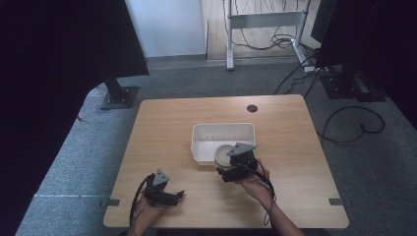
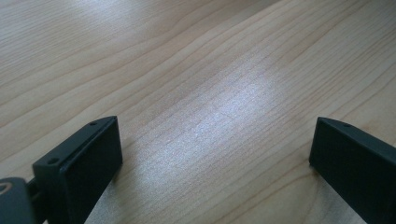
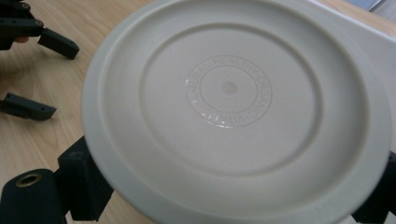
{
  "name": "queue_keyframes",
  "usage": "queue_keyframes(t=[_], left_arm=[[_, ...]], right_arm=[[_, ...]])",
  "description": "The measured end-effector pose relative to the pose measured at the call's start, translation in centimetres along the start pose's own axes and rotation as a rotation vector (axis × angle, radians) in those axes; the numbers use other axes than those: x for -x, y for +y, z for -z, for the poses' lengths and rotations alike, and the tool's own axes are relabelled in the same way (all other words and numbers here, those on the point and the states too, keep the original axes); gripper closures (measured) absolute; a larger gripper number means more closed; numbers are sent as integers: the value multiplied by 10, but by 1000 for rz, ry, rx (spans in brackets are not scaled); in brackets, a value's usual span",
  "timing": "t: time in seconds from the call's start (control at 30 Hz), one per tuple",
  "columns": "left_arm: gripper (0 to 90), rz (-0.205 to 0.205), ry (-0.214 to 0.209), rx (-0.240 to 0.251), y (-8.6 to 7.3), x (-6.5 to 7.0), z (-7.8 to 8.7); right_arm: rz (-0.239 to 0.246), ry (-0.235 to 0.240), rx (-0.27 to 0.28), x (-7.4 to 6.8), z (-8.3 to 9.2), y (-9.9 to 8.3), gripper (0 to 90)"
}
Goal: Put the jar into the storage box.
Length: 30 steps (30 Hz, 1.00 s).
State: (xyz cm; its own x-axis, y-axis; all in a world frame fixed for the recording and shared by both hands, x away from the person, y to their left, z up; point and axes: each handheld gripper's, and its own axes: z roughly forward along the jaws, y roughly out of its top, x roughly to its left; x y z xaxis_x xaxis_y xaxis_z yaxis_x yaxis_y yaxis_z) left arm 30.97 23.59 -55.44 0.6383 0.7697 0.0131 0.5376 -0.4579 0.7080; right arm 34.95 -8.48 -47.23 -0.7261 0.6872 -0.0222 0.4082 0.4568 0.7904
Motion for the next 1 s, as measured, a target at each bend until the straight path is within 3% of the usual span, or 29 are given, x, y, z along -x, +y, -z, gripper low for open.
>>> queue_keyframes(t=[1.0], left_arm=[[22, -2, 1, -1, 0, 0, 0]], right_arm=[[-19, -65, -14, 17, -48, 27, 96]])
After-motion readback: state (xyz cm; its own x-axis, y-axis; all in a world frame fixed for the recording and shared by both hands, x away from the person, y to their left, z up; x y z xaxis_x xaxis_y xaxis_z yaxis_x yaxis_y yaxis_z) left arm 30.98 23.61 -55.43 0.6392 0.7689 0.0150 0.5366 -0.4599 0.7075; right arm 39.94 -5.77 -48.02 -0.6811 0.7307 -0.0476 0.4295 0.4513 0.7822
